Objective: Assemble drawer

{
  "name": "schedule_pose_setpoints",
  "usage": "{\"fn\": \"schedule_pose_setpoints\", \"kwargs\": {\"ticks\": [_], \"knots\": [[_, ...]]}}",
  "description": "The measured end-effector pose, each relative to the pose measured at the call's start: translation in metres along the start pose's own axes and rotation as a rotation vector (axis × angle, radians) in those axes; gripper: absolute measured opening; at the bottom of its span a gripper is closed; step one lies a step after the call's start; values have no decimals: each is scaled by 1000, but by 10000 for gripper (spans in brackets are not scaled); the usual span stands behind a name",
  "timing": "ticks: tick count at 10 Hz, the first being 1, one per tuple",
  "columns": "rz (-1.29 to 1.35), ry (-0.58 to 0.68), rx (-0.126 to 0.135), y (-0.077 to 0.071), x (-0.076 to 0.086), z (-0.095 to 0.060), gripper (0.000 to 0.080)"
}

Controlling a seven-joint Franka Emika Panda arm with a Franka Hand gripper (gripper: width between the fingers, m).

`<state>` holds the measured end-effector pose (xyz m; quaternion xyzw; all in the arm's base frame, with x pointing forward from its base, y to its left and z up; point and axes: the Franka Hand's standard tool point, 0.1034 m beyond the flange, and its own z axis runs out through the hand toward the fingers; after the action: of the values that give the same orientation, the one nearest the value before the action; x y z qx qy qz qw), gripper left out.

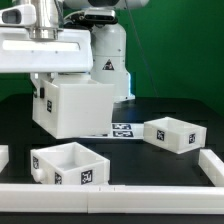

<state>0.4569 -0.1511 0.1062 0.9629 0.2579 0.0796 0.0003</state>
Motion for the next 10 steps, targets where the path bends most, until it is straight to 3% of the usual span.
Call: {"fn": "schedule_pose_setpoints", "kwargs": {"ticks": [2, 3, 4, 6, 8, 9, 10], "knots": [[203, -6, -10, -12, 4, -5, 33], [294, -37, 7, -17, 1, -13, 33], [393, -73, 6, -19, -2, -18, 33], [372, -64, 15, -18, -3, -15, 33], [395, -206, 80, -30, -4, -14, 33], [405, -234, 98, -32, -1, -12, 33], [495, -369, 109, -47, -5, -15, 33]]}}
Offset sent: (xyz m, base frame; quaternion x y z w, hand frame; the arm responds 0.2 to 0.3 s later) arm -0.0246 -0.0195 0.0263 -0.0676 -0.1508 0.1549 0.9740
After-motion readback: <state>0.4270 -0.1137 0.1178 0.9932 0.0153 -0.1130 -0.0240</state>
